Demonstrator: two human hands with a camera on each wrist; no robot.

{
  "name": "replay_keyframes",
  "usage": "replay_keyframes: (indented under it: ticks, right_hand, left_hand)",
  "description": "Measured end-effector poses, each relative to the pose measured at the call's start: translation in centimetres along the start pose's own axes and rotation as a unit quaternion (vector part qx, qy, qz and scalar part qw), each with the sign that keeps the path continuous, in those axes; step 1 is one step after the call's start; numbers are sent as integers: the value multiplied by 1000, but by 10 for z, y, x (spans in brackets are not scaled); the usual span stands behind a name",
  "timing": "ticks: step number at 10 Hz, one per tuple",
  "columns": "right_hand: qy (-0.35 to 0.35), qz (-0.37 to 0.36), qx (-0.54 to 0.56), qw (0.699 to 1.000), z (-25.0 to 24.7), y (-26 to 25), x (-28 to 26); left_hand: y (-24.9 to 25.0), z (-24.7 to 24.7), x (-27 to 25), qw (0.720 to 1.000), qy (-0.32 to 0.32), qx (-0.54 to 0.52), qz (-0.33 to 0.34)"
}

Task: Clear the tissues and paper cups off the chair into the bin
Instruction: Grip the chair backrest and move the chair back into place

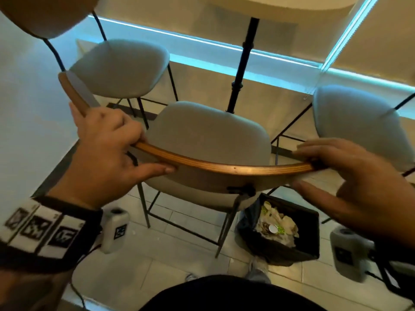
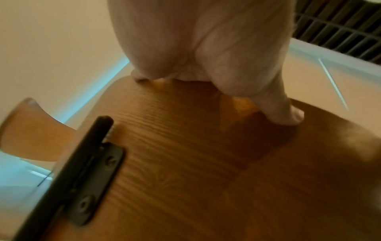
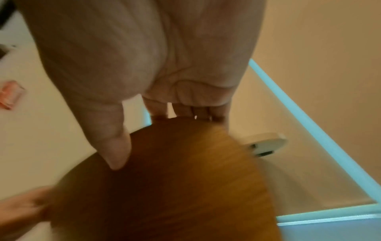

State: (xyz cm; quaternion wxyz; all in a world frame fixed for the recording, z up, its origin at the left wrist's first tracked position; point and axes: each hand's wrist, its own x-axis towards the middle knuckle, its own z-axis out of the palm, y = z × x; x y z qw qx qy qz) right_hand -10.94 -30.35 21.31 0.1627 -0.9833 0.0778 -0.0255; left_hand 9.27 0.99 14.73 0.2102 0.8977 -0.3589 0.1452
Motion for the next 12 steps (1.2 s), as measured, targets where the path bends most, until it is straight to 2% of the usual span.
replay_keyframes:
  ticks: [1,2,3,4,5,6,8,9,10,11,12]
  right_hand:
    - [5,-53,-40,998,25,-41,11]
    - [25,-66,-97,993,54,-74,38]
    - [123,-12,-133,983,64,-72,64]
    - [133,10,-144,981,64,-56,80]
    - [155,-12,-143,977,63,-47,92]
    - [184,-25,-135,973,63,-46,102]
    - [201,-43,-145,968,68,-39,129]
    - [212,-37,-131,968,66,-32,136]
    - [194,-32,-107,975,63,-30,142]
    - [168,-91,-4,982,50,-27,127]
    - [172,-140,97,970,18,5,103]
  left_hand:
    - [21,15,9,1000,13,-15,1]
    - [42,33,20,999,17,-30,1]
    - [57,45,32,999,9,-46,3]
    - [54,50,44,999,4,-25,37]
    - [38,53,62,996,32,31,71]
    - [23,57,81,992,53,28,113]
    - [13,64,104,990,77,35,117]
    - [13,67,113,989,82,37,117]
    - [15,67,118,991,60,26,114]
    - [10,59,114,993,17,6,118]
    - [13,40,88,998,32,-40,29]
